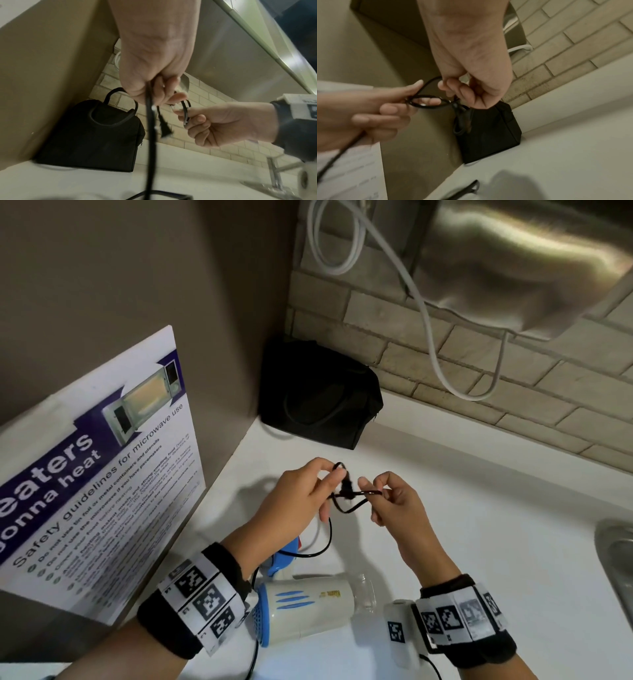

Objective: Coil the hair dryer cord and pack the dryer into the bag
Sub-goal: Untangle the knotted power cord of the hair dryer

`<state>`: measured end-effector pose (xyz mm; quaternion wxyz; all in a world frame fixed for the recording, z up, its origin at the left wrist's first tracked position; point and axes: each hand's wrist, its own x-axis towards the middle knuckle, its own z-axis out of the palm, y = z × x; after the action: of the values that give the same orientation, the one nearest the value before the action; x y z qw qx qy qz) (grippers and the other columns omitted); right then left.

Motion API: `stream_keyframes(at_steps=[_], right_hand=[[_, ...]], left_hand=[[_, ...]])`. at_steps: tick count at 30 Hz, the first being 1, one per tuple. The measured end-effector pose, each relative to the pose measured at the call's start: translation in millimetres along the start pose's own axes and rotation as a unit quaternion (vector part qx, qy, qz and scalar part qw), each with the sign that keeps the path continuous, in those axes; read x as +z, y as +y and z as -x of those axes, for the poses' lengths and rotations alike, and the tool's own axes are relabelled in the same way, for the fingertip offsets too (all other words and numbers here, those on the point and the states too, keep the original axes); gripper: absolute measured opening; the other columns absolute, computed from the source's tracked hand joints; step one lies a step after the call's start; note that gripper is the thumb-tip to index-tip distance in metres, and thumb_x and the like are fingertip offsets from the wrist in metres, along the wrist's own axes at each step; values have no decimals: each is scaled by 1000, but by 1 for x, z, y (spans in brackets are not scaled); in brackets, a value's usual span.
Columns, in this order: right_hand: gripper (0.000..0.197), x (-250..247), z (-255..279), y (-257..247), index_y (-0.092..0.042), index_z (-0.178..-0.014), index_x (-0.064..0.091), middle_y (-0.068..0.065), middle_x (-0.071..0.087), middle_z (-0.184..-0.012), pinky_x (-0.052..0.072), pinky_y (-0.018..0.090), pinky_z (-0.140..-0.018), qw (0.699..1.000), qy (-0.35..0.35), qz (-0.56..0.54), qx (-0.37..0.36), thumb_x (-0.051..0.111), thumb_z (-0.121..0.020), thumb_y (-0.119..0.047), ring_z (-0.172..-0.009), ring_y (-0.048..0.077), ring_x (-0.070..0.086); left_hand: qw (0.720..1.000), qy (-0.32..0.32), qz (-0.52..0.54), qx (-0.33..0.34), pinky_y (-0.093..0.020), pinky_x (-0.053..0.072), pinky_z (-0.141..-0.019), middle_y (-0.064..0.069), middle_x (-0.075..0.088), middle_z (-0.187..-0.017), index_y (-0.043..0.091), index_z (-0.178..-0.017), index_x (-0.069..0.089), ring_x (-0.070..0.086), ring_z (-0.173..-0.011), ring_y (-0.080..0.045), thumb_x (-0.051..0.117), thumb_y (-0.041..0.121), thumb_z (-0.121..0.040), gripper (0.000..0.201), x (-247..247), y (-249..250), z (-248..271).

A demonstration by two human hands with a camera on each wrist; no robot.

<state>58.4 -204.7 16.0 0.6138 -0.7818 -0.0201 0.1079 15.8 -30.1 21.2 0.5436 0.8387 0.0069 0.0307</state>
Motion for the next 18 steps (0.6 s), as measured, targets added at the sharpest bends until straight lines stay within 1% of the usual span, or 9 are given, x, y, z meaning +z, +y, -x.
stream_keyframes(at_steps=[2, 4, 6, 8, 10, 11, 13, 15, 18], right_hand=[[27, -6, -1, -1, -18, -72, 44, 5, 37, -63, 28, 23, -52, 1000, -15, -13, 5, 64, -90, -23, -48, 11, 31], [27, -15, -1, 0, -18, -71, 45, 1, 34, -64, 24, 26, -56, 998, -48, 28, -6, 65, -89, -23, -56, 12, 28], [27, -21, 2, -2, -16, -71, 47, -2, 39, -68, 30, 26, -64, 994, -90, 59, -8, 66, -89, -24, -65, 12, 36], [22, -23, 3, -7, -18, -71, 52, 0, 49, -74, 38, 27, -79, 992, -124, -16, 5, 64, -89, -22, -77, 13, 49], [20, -23, 2, -14, -18, -70, 55, 0, 52, -68, 48, 31, -86, 970, -152, -182, 53, 59, -89, -19, -76, 15, 58], [21, -23, 2, -17, -17, -70, 54, -1, 49, -63, 53, 31, -82, 958, -155, -229, 71, 57, -91, -19, -69, 14, 57], [21, -23, 1, -20, -17, -73, 51, -4, 37, -58, 55, 26, -65, 958, -143, -233, 91, 55, -94, -23, -57, 10, 47], [21, -26, -2, -19, -14, -78, 53, -5, 28, -58, 49, 21, -55, 963, -130, -213, 98, 54, -94, -27, -51, 9, 33], [23, -32, -6, -12, -9, -80, 63, -4, 19, -59, 33, 16, -43, 972, -118, -169, 113, 57, -91, -28, -52, 10, 17]], left_hand=[[1000, 23, 16, -11, -11, 40, -54, 5, 61, -64, 20, -105, 59, 53, -52, 0, 47, 41, -95, 26, -7, -3, -2], [999, 28, -4, -21, -20, 50, -64, 4, 64, -74, 18, -104, 60, 63, -71, -8, 50, 34, -95, 21, -15, -6, -4], [999, 24, -23, -25, -28, 55, -69, 4, 67, -80, 16, -101, 63, 66, -80, -13, 50, 24, -96, 16, -20, -9, -6], [998, 28, -44, -21, -24, 55, -63, 5, 67, -78, 18, -94, 64, 64, -78, -11, 49, 16, -96, 16, -21, -13, -9], [997, 46, -62, -25, -11, 46, -55, 6, 65, -74, 20, -89, 66, 60, -73, -11, 46, 11, -95, 23, -20, -15, -11], [996, 60, -65, -26, -7, 42, -53, 6, 64, -72, 19, -87, 68, 58, -70, -11, 45, 10, -95, 26, -20, -16, -12], [994, 89, -60, -26, -4, 40, -53, 5, 64, -70, 18, -83, 68, 55, -65, -8, 44, 9, -96, 29, -23, -16, -12], [992, 110, -48, -31, -2, 40, -56, 2, 66, -72, 18, -81, 66, 55, -66, -6, 44, 10, -96, 28, -28, -18, -12], [988, 140, -47, -36, 0, 38, -61, -1, 67, -74, 13, -82, 68, 56, -69, -5, 44, 8, -96, 27, -34, -22, -13]])
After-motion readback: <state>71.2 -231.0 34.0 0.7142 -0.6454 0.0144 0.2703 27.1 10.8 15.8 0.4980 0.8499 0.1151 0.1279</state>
